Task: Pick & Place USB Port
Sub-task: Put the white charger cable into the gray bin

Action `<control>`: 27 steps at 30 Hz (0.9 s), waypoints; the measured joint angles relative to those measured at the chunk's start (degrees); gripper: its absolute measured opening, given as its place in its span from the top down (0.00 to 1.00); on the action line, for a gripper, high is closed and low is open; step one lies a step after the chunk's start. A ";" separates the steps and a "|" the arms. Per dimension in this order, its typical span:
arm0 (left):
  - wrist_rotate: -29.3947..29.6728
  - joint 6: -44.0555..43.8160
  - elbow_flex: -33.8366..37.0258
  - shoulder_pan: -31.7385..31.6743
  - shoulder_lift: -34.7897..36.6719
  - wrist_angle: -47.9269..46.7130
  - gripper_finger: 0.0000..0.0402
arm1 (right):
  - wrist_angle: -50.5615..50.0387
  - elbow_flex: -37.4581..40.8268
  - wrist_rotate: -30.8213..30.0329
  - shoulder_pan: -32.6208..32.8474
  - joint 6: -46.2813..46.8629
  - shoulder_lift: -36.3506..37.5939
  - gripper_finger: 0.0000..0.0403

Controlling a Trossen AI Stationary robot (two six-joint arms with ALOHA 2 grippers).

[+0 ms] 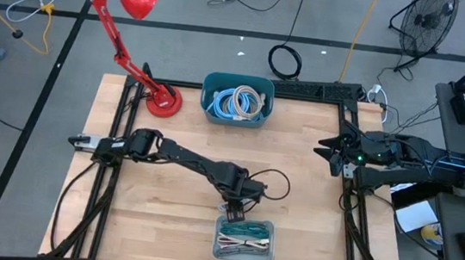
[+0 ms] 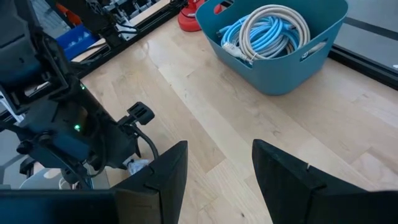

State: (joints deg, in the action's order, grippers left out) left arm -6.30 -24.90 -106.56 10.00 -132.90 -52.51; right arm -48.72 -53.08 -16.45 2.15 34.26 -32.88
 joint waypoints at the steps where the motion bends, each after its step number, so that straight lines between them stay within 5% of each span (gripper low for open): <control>1: 0.33 -0.09 0.15 0.00 0.01 0.00 0.56 | 0.02 0.00 0.00 0.00 0.00 0.00 0.58; 7: 0.70 -0.34 0.22 -0.51 0.02 0.58 0.61 | 0.28 0.00 0.01 0.00 0.02 -0.01 0.58; 16: 0.07 0.82 0.28 -1.09 0.02 0.42 0.90 | 0.43 0.00 0.01 0.00 0.61 0.00 0.58; 27: 2.08 0.16 -0.27 -0.97 1.27 -3.59 0.88 | 0.41 0.00 0.00 0.00 0.61 -0.02 0.58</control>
State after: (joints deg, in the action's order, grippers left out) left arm -4.23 -24.74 -106.83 9.03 -131.63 -56.09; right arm -48.31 -53.08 -16.45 2.15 34.87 -32.90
